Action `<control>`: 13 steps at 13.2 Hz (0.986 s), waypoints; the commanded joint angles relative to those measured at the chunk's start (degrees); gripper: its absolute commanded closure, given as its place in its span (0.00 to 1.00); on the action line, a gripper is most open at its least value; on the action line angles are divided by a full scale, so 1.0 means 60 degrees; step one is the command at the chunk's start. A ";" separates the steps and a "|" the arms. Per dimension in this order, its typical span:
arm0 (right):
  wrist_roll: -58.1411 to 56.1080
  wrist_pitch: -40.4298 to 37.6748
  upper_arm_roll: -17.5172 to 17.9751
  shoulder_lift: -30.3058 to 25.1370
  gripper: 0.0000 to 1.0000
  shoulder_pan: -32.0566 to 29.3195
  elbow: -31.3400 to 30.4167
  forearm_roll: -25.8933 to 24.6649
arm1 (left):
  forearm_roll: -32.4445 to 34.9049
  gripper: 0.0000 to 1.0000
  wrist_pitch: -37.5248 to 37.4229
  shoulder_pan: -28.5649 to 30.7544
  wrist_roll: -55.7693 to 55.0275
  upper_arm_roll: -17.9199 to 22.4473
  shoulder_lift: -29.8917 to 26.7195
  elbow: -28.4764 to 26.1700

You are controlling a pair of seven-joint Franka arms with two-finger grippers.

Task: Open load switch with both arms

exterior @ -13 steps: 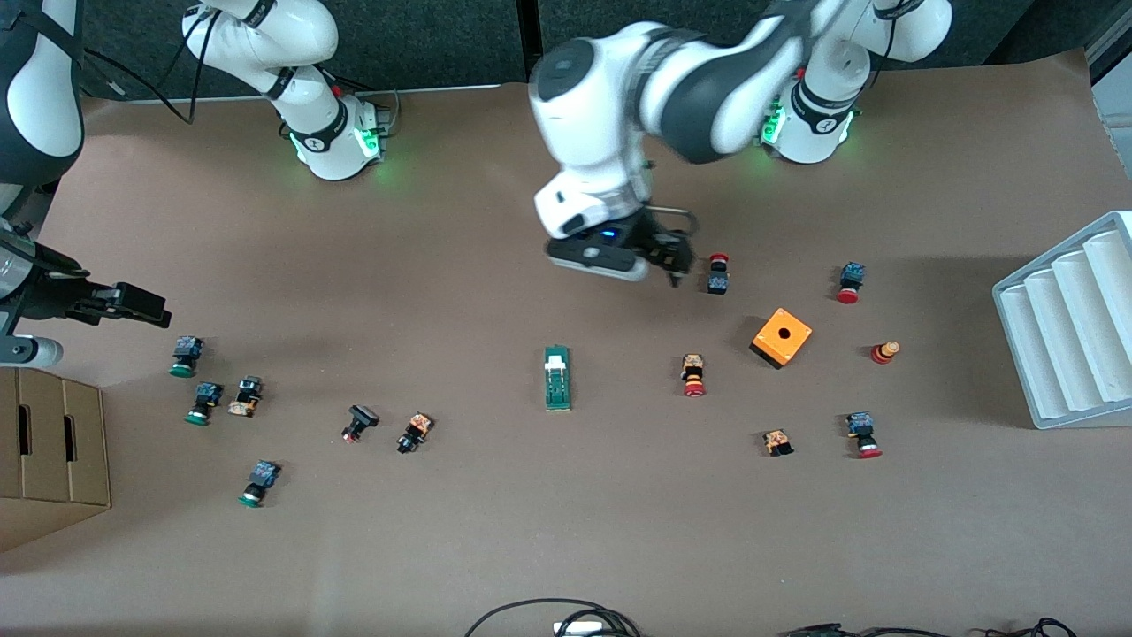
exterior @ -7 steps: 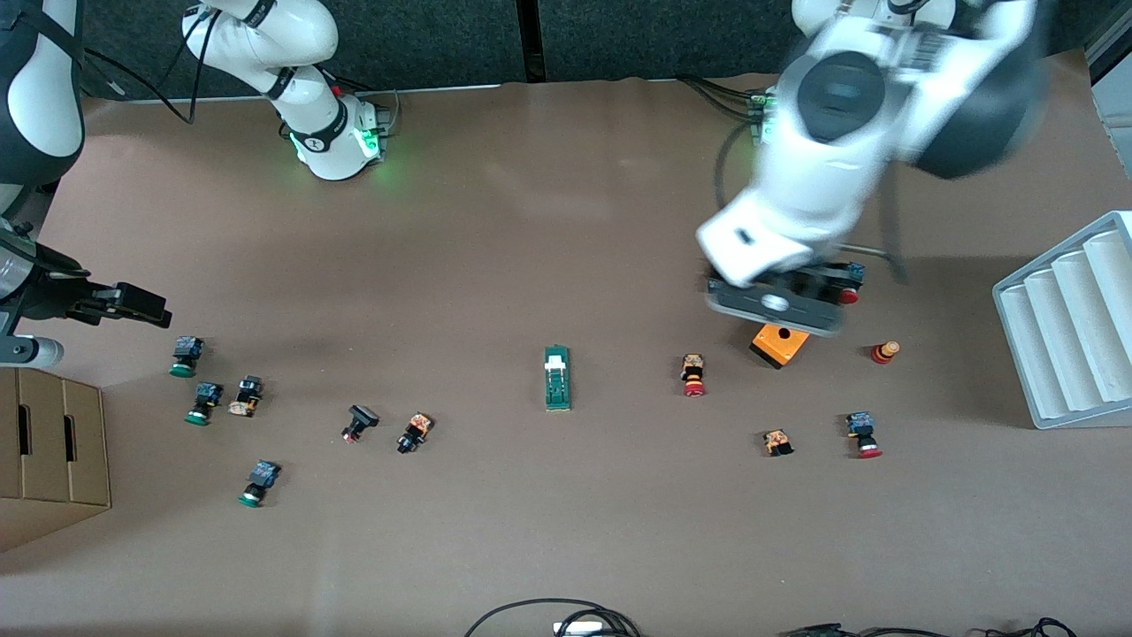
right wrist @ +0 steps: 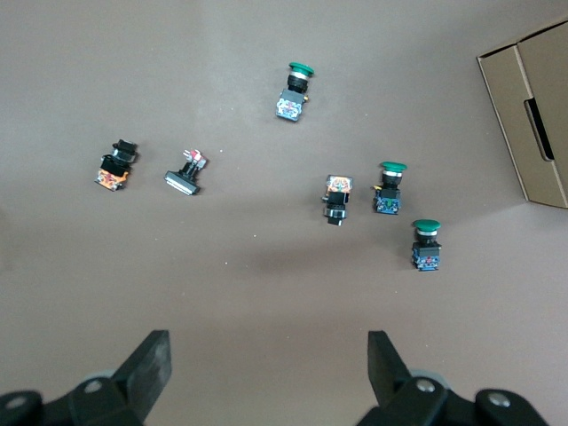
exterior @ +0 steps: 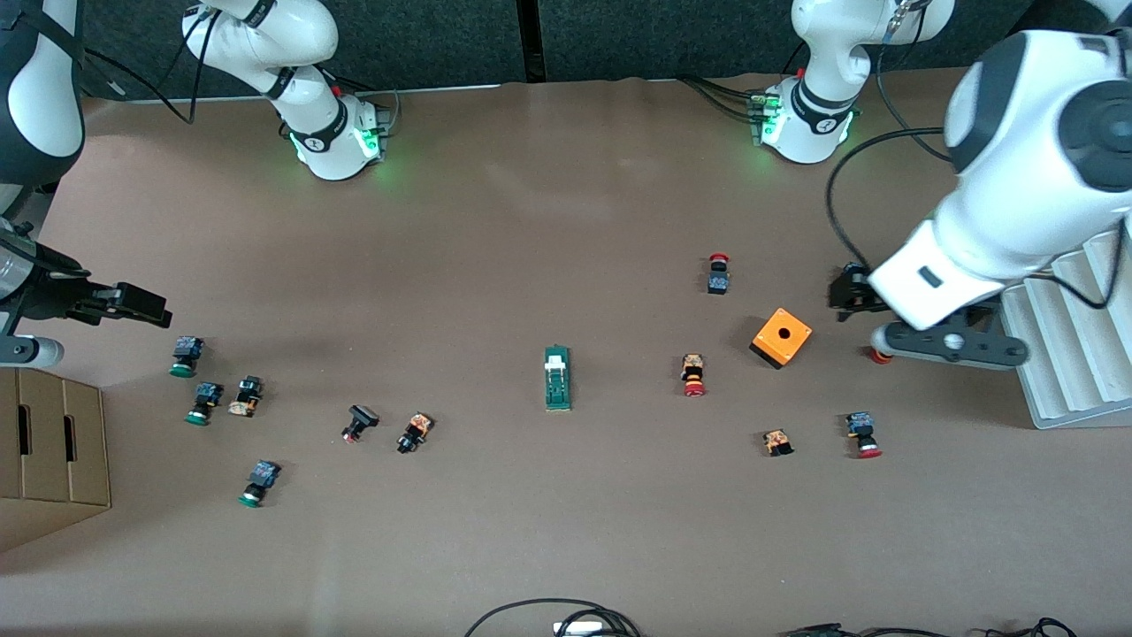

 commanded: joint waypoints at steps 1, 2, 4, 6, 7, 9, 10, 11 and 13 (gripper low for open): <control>-0.0096 -0.0031 0.0033 0.0049 0.00 0.0000 0.0122 -0.0279 | -0.0377 0.00 0.0014 0.0151 0.0629 0.0883 -0.0819 -0.0913; -0.0096 -0.0031 0.0033 0.0049 0.00 0.0000 0.0136 -0.0279 | -0.0697 0.00 0.0145 0.0151 0.0644 0.1293 -0.1184 -0.1483; -0.0096 -0.0031 0.0033 0.0049 0.00 0.0000 0.0136 -0.0279 | -0.1096 0.00 0.1151 0.0311 0.0659 0.1721 -0.2063 -0.2772; -0.0096 -0.0031 0.0033 0.0049 0.00 0.0000 0.0122 -0.0279 | -0.1023 0.00 0.1727 0.0736 0.0702 0.1722 -0.2300 -0.3100; -0.0096 -0.0031 0.0033 0.0049 0.00 0.0000 0.0122 -0.0279 | -0.0849 0.00 0.1714 0.0752 0.0746 0.1722 -0.2315 -0.3115; -0.0096 -0.0031 0.0033 0.0049 0.00 0.0015 0.0136 -0.0279 | -0.0627 0.00 0.1700 0.0839 0.0952 0.1707 -0.2461 -0.3304; -0.0096 -0.0031 0.0033 0.0049 0.00 0.0001 0.0136 -0.0279 | -0.0627 0.00 0.1671 0.0854 0.0966 0.1707 -0.2520 -0.3378; -0.0096 -0.0031 0.0033 0.0049 0.00 0.0000 0.0136 -0.0279 | -0.0627 0.00 0.1627 0.0825 0.0966 0.1707 -0.2535 -0.3393; -0.0096 -0.0046 0.0033 0.0049 0.00 0.0015 0.0136 -0.0279 | -0.0627 0.00 0.1394 0.0781 0.0981 0.1693 -0.2434 -0.3233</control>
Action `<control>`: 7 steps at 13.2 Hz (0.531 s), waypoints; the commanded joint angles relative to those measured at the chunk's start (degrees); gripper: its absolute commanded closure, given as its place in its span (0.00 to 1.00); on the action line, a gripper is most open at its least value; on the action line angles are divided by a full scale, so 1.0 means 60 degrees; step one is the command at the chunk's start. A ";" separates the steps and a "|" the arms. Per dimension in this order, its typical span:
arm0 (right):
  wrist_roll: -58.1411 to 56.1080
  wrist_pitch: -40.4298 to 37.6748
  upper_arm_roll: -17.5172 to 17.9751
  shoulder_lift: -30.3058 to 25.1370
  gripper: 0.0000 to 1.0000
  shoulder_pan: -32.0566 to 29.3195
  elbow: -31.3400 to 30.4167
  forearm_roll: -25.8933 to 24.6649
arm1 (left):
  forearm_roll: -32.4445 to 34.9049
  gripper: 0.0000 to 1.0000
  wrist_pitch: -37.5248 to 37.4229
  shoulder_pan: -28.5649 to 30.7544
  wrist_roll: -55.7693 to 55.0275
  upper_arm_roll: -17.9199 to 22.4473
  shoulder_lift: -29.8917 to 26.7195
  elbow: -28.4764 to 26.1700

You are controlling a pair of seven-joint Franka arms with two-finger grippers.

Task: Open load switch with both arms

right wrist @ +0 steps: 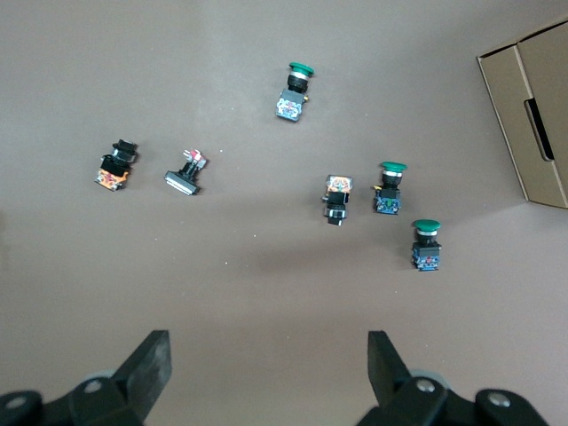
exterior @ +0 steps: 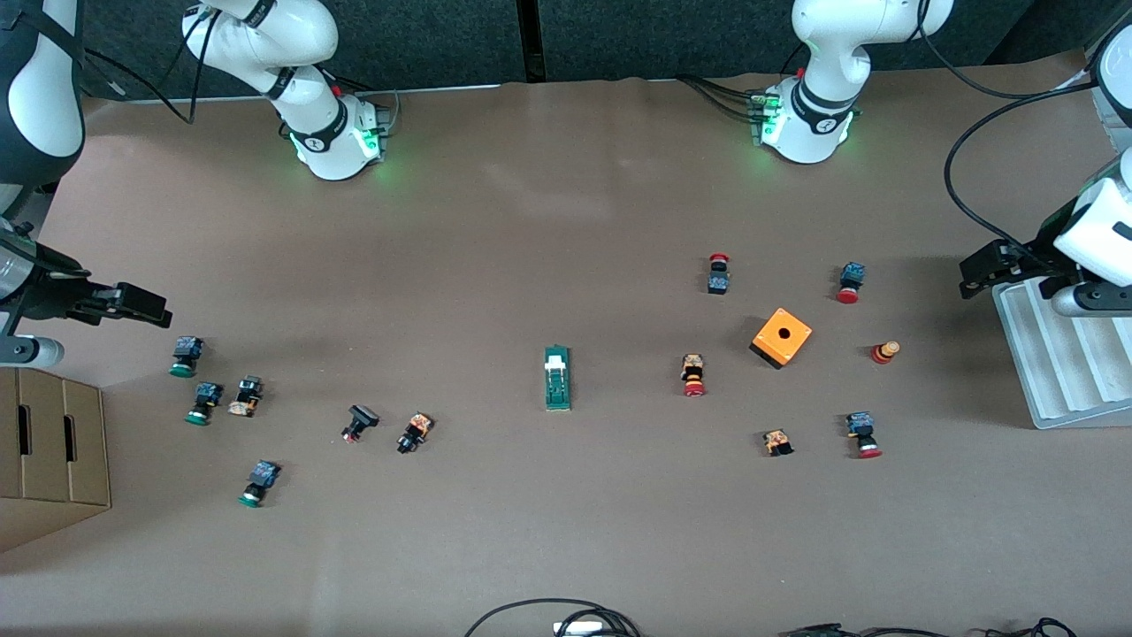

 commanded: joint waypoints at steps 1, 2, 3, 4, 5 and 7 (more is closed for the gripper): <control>-0.0096 -0.0046 0.0032 0.0048 0.00 0.0014 0.0136 -0.0279 | 0.0125 0.00 -0.0082 0.0012 0.0140 -0.0070 -0.0213 -0.0116; -0.0096 -0.0046 0.0032 0.0048 0.00 0.0014 0.0136 -0.0279 | 0.0125 0.00 -0.0097 0.0012 0.0140 -0.0070 -0.0212 -0.0115; -0.0096 -0.0060 0.0032 0.0048 0.00 0.0000 0.0122 -0.0279 | 0.0125 0.00 -0.0097 0.0012 0.0096 -0.0070 -0.0212 -0.0115; -0.0111 -0.0060 0.0032 0.0048 0.00 0.0000 0.0136 -0.0279 | 0.0125 0.00 -0.0097 0.0012 0.0052 -0.0070 -0.0212 -0.0115; -0.0096 -0.0060 0.0032 0.0048 0.00 0.0000 0.0136 -0.0279 | 0.0125 0.00 -0.0097 0.0012 0.0023 -0.0070 -0.0212 -0.0115; -0.0096 -0.0060 0.0032 0.0048 0.00 0.0000 0.0136 -0.0279 | 0.0125 0.00 -0.0112 -0.0003 -0.0006 -0.0085 -0.0212 -0.0057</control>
